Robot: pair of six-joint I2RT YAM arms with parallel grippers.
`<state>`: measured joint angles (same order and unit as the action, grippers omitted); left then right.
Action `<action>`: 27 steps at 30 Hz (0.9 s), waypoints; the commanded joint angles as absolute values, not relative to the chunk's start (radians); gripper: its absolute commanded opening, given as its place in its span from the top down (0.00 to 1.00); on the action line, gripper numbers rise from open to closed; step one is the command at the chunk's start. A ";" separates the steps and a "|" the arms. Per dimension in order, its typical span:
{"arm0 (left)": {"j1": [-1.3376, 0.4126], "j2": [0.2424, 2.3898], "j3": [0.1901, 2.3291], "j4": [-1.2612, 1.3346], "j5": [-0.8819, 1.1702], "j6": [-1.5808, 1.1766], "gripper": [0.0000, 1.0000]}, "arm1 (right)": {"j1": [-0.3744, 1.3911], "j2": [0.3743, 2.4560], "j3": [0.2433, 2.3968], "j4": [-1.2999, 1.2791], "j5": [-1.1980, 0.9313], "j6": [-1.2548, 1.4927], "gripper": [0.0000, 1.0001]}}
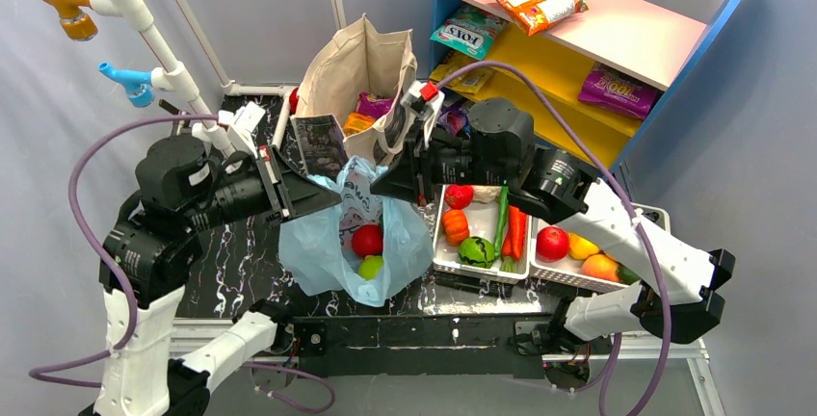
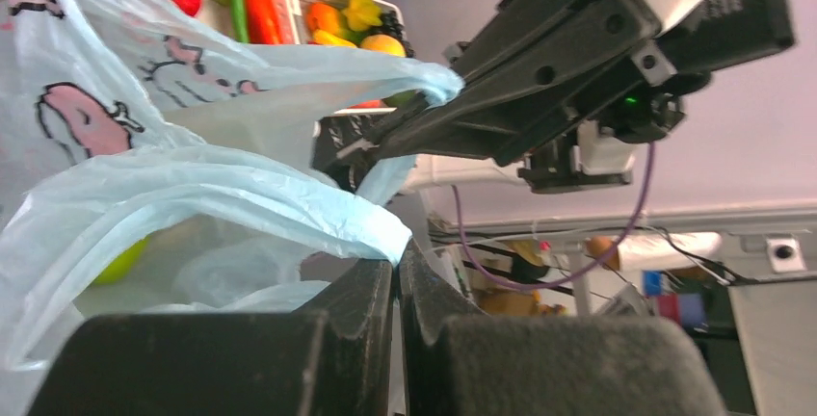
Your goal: Place the food into the grocery bag and tie it
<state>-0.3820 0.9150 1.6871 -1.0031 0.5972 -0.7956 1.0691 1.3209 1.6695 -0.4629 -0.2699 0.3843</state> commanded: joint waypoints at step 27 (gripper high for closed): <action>-0.387 0.946 1.665 -1.068 0.998 -0.746 0.71 | 1.066 1.458 1.600 -0.139 -0.914 0.458 0.99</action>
<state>-0.3820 0.9470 1.6039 -0.9161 0.9646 -0.8368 1.0664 1.4929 1.5921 -0.2222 -0.8883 0.4679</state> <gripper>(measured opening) 0.195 0.031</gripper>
